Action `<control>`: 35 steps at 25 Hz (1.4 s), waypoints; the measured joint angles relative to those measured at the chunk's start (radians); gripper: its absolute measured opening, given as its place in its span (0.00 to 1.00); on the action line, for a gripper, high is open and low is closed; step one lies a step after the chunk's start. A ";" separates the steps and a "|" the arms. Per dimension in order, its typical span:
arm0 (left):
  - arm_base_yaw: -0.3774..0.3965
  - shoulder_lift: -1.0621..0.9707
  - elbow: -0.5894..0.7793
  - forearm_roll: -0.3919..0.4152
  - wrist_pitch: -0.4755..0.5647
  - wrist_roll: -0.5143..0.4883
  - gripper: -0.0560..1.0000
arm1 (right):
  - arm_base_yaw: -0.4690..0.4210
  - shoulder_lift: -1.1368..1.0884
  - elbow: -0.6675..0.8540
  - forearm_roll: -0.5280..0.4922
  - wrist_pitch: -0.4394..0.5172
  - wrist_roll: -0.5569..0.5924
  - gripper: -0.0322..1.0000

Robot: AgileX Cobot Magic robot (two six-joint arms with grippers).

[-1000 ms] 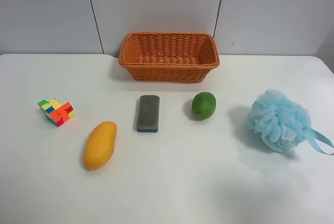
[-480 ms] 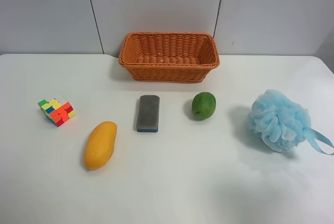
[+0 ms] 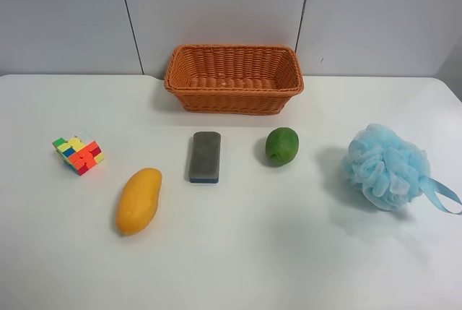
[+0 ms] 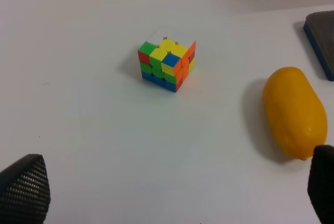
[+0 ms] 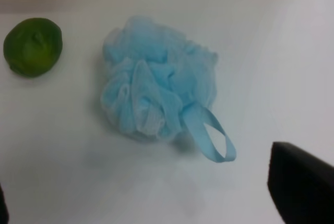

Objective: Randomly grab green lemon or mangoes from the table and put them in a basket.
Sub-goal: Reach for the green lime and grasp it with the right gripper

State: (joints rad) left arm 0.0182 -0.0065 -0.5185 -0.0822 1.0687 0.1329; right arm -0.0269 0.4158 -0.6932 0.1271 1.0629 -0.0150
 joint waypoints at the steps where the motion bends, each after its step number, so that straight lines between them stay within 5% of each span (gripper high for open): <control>1: 0.000 0.000 0.000 0.000 0.000 0.000 0.99 | 0.000 0.055 -0.028 -0.001 -0.003 -0.007 0.99; 16: 0.000 0.000 0.000 0.000 0.000 0.000 0.99 | 0.337 0.820 -0.470 -0.147 -0.047 0.015 0.99; 28: 0.000 0.000 0.000 0.000 0.000 0.000 0.99 | 0.358 1.252 -0.594 -0.112 -0.033 0.041 0.99; 35: 0.000 0.000 0.000 0.000 0.000 0.000 0.99 | 0.387 1.372 -0.596 -0.105 -0.120 0.028 0.99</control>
State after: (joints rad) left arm 0.0182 -0.0065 -0.5185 -0.0822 1.0687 0.1329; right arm 0.3604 1.7882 -1.2889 0.0220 0.9432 0.0134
